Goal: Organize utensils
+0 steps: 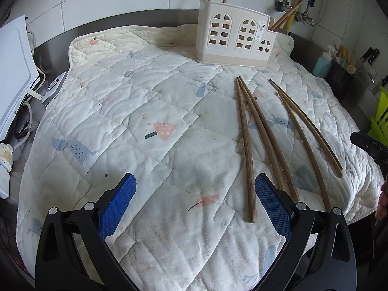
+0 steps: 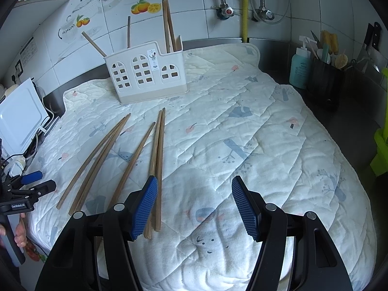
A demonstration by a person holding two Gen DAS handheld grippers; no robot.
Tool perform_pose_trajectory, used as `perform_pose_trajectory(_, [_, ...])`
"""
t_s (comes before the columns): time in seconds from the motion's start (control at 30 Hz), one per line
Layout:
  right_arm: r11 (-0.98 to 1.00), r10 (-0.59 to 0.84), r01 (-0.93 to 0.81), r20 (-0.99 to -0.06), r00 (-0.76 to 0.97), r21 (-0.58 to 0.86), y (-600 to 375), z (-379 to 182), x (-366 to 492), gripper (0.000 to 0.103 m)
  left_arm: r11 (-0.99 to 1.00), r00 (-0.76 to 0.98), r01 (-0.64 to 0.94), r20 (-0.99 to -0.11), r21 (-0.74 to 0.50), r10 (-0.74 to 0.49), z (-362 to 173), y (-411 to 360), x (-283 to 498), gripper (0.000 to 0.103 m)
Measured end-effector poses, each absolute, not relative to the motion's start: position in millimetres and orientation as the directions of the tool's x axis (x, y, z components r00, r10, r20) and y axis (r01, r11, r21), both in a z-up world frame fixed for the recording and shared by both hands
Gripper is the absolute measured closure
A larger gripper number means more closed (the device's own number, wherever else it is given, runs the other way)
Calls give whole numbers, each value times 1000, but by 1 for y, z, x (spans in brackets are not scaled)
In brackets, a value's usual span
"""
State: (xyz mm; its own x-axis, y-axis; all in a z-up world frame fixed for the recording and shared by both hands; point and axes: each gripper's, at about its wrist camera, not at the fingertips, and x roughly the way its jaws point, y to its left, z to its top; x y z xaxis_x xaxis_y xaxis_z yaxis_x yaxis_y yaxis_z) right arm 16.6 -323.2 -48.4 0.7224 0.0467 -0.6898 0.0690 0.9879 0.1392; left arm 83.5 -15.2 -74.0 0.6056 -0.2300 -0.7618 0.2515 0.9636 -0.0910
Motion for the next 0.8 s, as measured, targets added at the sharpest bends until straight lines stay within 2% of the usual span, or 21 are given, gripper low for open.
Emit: perform_pose_trajectory(0.8, [988,54,63,-691,721,143,-322,-51,15,41,963,598,252,-768,-90,-229,-75,-17,83,6])
